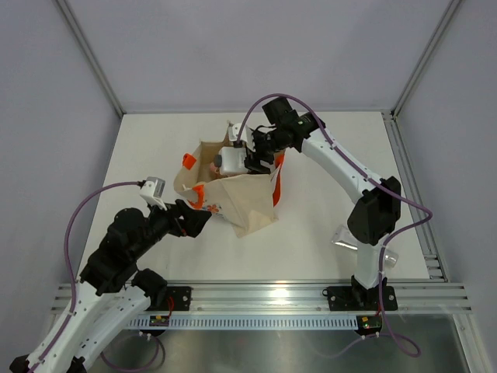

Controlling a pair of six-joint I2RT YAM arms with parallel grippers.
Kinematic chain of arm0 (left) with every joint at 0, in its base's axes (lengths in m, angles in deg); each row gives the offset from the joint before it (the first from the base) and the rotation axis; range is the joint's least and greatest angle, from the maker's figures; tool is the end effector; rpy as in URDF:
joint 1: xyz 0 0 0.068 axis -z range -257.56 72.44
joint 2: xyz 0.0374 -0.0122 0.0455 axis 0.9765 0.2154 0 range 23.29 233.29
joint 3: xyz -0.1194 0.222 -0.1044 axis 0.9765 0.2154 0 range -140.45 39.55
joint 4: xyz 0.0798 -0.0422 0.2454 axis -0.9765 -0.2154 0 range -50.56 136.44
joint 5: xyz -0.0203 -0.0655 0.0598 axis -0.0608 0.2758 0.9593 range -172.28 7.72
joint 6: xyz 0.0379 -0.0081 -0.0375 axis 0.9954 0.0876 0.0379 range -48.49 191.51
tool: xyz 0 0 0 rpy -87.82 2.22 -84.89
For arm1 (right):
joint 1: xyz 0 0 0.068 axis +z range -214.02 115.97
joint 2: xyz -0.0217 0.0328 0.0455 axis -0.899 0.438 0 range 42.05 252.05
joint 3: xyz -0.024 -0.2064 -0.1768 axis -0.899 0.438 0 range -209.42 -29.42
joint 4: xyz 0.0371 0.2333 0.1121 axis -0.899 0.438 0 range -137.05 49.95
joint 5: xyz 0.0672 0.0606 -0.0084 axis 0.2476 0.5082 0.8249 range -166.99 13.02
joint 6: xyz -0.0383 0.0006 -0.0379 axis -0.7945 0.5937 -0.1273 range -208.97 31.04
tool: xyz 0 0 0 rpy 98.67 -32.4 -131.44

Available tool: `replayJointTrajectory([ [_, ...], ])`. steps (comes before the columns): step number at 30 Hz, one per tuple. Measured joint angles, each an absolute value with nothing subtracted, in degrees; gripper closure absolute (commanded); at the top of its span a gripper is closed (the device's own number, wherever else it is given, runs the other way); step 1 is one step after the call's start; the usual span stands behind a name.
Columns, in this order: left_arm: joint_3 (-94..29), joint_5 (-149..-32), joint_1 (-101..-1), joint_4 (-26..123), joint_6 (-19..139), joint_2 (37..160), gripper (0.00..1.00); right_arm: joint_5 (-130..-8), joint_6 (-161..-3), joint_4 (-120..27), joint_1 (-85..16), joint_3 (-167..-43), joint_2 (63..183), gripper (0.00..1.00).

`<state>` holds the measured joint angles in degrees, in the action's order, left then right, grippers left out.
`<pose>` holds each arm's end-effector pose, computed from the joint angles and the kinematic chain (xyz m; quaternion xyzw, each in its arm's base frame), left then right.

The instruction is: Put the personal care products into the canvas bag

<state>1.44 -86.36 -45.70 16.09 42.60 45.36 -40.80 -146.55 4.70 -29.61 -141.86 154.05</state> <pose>0.0839 -0.0551 0.3111 0.0421 0.7883 -0.3345 0.5147 0.3410 0.2591 0.3400 -0.7166 0.5491 0.2238 0.3673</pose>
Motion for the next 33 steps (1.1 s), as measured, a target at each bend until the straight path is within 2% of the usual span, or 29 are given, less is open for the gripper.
replayJointTrajectory([
  [7,1.4,-86.5,-45.7,16.6,42.8,46.0,0.01,-40.4,-147.2,5.9,-28.2,-139.4,152.1,0.95],
  [10,1.4,-86.7,-45.7,16.5,42.7,46.0,0.01,-41.4,-144.8,8.9,-28.1,-144.8,156.3,0.9],
  [13,1.4,-86.6,-45.7,16.5,42.7,45.6,0.01,-42.3,-143.2,12.7,-28.1,-151.0,162.7,0.8],
  [14,1.4,-86.6,-45.7,16.4,42.8,45.4,0.01,-42.5,-143.2,14.2,-28.1,-152.2,164.7,0.75],
  [15,1.4,-86.6,-45.7,16.4,42.8,45.1,0.01,-42.8,-143.2,15.1,-28.1,-152.7,166.0,0.65],
  [17,1.4,-86.6,-45.7,16.4,42.8,44.7,0.01,-42.8,-143.0,16.3,-28.1,-152.7,167.7,0.56],
  [18,1.4,-86.6,-45.7,16.4,42.8,44.6,0.01,-42.7,-143.0,16.3,-28.1,-152.7,167.6,0.4],
  [21,1.4,-86.7,-45.7,16.4,42.8,44.7,0.01,-44.2,-142.6,16.4,-27.4,-151.9,166.8,0.18],
  [22,1.4,-86.7,-45.7,16.5,42.8,44.8,0.01,-44.7,-142.2,16.1,-27.3,-151.6,166.6,0.01],
  [33,0.0,-90.6,-45.7,17.2,44.2,51.3,0.01,-48.4,-133.9,15.3,-27.4,-156.4,162.0,0.01],
])
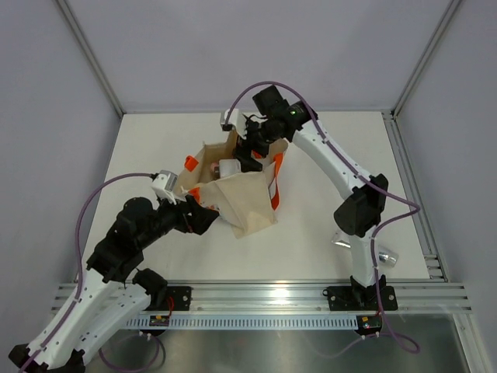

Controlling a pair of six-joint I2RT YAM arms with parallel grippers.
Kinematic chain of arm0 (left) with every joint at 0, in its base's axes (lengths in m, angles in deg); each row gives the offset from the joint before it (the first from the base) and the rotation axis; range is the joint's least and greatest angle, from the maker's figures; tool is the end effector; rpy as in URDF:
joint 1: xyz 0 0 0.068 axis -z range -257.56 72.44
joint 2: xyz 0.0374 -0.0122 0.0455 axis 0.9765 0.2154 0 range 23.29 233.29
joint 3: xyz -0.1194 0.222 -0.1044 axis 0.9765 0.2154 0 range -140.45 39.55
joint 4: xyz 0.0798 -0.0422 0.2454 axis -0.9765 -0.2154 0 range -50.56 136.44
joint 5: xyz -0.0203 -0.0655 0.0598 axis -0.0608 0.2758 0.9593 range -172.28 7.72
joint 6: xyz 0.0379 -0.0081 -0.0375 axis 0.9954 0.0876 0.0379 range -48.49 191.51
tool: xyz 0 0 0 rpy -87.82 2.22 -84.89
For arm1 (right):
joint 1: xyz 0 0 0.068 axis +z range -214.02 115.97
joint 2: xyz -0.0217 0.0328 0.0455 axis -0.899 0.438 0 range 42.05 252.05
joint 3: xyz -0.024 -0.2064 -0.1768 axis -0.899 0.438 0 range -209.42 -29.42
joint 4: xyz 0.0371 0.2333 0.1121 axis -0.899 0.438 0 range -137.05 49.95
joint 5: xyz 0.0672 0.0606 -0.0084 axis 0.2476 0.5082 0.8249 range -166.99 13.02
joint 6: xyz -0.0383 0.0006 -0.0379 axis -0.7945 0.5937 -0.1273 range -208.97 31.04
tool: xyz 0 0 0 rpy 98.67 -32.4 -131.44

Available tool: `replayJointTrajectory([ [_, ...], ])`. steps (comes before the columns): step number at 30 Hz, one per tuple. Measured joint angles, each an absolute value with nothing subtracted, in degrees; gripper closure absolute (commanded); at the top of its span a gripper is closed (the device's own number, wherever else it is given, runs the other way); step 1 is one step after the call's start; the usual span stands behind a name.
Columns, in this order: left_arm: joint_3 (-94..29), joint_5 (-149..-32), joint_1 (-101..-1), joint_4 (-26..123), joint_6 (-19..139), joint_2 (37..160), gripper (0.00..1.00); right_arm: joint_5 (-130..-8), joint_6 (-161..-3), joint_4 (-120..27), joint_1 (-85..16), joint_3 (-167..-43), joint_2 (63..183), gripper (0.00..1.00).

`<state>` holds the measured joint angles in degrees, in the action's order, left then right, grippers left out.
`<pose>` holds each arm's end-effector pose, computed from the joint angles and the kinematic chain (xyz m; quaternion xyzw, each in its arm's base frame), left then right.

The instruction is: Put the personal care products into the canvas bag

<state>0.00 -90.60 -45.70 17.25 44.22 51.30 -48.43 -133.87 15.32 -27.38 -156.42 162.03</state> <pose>0.0984 -0.0672 0.3122 0.0749 0.8027 -0.3416 0.4831 0.3490 0.2809 0.3451 -0.6598 0.6527 0.2141 0.3048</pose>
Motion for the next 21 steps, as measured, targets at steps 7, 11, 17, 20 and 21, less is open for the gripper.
replayJointTrajectory([
  [7,-3.0,-99.4,-45.7,20.5,45.4,58.0,0.01,-41.8,-124.1,14.1,-34.5,-157.1,150.8,0.0],
  [11,-4.4,-105.4,-45.6,22.9,45.6,61.8,0.01,-38.3,-119.2,9.3,-42.7,-149.6,142.2,0.01],
  [17,-7.7,-107.7,-37.4,25.9,46.1,69.1,0.01,-35.2,-111.4,1.1,-54.9,-126.7,126.4,0.01],
  [20,-12.0,-105.9,-30.3,27.5,47.0,75.8,0.01,-33.8,-108.0,-0.9,-63.8,-117.4,120.4,0.0],
  [21,-13.5,-105.2,-27.9,28.3,47.5,78.5,0.01,-33.4,-107.8,-0.9,-67.3,-114.7,118.6,0.0],
])
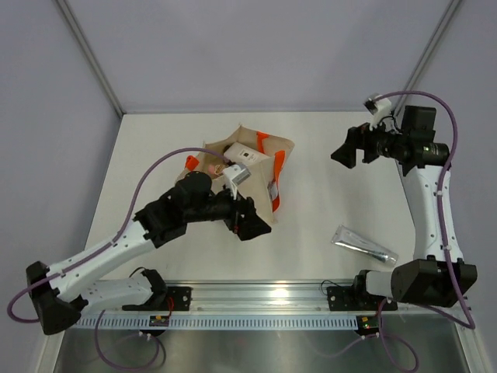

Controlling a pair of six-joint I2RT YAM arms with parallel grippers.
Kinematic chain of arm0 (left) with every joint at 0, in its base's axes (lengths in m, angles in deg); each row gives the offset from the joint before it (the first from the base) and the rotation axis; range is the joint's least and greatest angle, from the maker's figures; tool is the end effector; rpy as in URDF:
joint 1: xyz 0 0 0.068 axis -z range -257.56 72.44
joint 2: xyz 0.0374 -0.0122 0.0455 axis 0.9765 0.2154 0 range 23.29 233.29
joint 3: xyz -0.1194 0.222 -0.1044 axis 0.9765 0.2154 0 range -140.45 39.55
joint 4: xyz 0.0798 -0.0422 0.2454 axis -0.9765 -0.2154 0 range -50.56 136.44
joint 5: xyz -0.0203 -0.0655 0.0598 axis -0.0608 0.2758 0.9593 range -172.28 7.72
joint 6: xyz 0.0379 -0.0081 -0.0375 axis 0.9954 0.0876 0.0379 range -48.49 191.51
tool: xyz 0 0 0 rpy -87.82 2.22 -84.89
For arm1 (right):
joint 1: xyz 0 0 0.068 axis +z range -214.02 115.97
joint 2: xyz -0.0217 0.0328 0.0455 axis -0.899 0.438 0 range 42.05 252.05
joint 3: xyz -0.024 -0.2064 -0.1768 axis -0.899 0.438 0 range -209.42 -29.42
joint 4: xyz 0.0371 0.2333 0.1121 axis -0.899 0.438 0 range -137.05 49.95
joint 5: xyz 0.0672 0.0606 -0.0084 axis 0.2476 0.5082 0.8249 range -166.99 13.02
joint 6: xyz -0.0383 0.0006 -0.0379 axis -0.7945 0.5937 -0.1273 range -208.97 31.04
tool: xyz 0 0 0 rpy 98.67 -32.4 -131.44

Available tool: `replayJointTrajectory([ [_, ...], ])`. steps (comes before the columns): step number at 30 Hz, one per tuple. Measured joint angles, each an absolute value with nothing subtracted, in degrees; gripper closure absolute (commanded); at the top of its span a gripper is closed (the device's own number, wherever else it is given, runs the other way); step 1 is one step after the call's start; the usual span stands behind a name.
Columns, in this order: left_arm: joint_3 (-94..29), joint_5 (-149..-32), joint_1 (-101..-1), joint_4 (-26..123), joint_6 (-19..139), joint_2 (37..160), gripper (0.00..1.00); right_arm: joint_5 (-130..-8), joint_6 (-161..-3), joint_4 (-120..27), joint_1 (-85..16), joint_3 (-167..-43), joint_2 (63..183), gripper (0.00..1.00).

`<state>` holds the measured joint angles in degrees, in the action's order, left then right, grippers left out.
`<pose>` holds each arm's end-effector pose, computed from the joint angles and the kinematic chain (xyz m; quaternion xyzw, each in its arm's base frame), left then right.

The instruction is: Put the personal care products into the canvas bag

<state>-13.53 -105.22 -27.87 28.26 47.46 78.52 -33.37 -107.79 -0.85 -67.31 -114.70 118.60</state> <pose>0.1296 -0.1742 0.3441 0.2892 0.7591 -0.4665 0.3499 0.2719 0.0090 0.4061 -0.2754 0.8027 0.2482 0.4671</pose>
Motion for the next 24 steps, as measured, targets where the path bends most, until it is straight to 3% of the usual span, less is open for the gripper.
replayJointTrajectory([
  [3,-16.7,-103.7,-22.3,30.4,48.7,86.1,0.01,-32.7,-112.9,4.3,-73.8,-110.2,115.0,0.01],
  [9,-17.3,-102.6,-17.6,34.1,49.5,94.8,0.01,-40.9,-135.0,19.8,-73.9,-103.6,110.7,0.01],
  [16,-16.1,-101.0,-14.4,40.2,49.2,98.4,0.01,-58.3,-147.1,21.3,-73.8,-79.5,103.1,0.01],
  [24,-11.7,-99.9,-13.2,43.4,48.1,97.7,0.01,-69.4,-147.2,16.8,-68.1,-77.6,108.5,0.01],
])
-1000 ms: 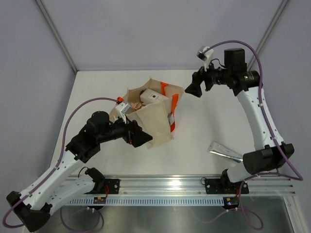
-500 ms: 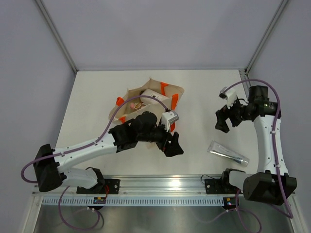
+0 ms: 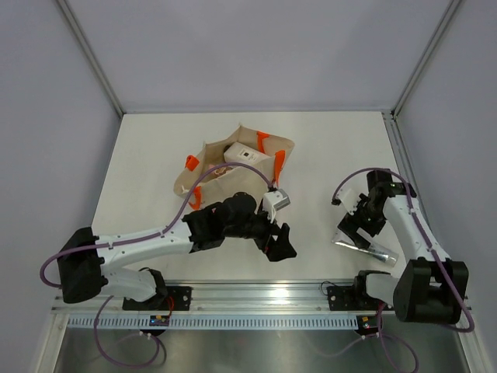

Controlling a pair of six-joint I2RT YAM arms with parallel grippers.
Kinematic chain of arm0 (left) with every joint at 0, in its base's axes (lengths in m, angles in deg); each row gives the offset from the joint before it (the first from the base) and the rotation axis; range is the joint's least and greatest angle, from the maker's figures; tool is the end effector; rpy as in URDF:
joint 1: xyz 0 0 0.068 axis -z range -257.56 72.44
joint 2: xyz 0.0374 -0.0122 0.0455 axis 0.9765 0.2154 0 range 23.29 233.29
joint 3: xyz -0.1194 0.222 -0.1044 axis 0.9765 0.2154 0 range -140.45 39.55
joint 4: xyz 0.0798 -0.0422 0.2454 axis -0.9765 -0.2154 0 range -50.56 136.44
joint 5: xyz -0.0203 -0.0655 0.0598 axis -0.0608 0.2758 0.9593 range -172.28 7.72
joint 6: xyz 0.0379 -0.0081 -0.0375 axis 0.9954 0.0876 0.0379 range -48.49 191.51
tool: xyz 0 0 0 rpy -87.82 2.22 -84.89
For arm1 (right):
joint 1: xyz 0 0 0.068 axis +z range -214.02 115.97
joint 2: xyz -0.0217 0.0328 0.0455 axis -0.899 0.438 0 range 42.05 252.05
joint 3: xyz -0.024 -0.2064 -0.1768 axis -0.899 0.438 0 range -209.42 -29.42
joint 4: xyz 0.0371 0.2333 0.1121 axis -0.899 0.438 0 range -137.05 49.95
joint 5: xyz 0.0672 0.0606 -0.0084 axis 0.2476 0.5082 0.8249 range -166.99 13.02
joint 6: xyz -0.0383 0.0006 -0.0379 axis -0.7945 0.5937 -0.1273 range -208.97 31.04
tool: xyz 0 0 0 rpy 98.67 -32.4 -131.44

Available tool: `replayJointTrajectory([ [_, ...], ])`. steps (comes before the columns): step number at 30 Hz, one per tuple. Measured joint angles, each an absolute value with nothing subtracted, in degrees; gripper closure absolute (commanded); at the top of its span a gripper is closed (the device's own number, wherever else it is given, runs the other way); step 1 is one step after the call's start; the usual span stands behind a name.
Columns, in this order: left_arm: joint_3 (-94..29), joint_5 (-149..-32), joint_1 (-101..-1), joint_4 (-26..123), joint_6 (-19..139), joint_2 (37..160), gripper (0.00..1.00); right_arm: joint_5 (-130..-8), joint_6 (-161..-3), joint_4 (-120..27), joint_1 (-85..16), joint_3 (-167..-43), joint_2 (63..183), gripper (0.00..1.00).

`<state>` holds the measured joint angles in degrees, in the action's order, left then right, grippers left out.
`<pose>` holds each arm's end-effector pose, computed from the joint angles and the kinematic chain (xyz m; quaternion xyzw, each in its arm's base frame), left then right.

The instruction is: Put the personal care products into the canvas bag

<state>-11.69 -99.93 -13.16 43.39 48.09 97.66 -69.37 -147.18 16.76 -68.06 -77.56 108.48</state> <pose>0.1175 -0.2704 0.2792 0.3696 0.7574 -0.4561 0.2859 0.1809 -0.0080 0.2273 -0.4574 0.8841 0.0212 0.0930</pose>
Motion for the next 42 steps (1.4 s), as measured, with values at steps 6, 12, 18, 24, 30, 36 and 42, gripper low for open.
replayJointTrajectory([
  [6,-6.5,-97.8,-13.2,43.3,47.0,89.1,0.01,-78.4,-143.1,10.9,-60.3,-76.1,119.1,0.01],
  [12,-2.7,-96.1,-13.2,42.9,45.9,81.2,0.01,-82.5,-139.6,9.3,-57.7,-76.2,124.6,0.0],
  [18,-1.5,-94.6,-13.2,41.9,45.7,77.9,0.01,-84.1,-136.5,9.4,-54.1,-76.4,128.6,0.01],
  [24,-1.1,-94.1,-13.2,41.7,45.5,77.0,0.01,-85.9,-133.3,9.4,-51.6,-76.8,132.3,0.0],
  [30,-1.1,-93.8,-13.2,41.1,45.5,76.4,0.01,-88.3,-131.3,7.7,-51.5,-76.8,137.1,0.08],
  [36,-1.1,-93.7,-13.2,40.9,45.5,74.6,0.01,-88.5,-129.9,8.2,-51.0,-76.8,137.8,0.36],
  [42,-1.1,-93.4,-13.2,40.5,45.5,73.6,0.01,-86.5,-129.1,8.9,-50.9,-78.0,137.8,0.61],
])
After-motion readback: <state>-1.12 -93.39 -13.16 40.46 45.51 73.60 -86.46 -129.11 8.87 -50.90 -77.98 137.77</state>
